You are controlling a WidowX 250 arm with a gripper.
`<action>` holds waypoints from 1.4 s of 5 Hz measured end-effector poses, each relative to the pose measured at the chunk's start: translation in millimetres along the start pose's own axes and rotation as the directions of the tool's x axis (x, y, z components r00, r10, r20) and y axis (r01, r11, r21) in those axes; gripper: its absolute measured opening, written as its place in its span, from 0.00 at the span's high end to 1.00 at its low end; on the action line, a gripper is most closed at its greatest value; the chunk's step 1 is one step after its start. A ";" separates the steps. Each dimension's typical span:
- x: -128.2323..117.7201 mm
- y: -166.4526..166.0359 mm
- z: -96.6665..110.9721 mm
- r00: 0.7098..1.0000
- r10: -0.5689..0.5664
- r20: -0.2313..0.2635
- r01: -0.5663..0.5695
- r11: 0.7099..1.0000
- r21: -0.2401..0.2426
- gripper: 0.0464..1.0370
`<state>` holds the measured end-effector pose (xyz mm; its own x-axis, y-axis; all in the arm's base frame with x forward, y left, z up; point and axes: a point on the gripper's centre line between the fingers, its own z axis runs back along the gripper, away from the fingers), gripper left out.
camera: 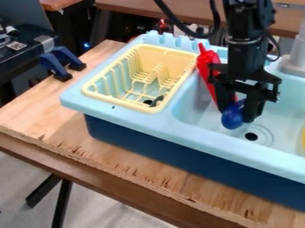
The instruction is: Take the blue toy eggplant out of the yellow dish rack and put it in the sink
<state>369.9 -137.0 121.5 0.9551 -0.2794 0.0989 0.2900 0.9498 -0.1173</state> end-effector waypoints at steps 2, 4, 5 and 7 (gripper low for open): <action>23.7 -2.5 -19.7 1.000 -0.005 0.024 0.005 1.000 0.008 0.39; 33.5 -10.8 -30.5 1.000 -0.006 -0.001 0.006 0.999 0.032 0.35; 34.0 -9.5 -37.1 1.000 -0.012 -0.006 0.012 1.000 0.016 0.07; 21.4 -12.5 2.0 0.994 -0.001 0.110 0.001 1.000 -0.003 0.04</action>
<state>386.6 -154.6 127.0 0.9423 -0.2633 0.2066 0.2915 0.9490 -0.1201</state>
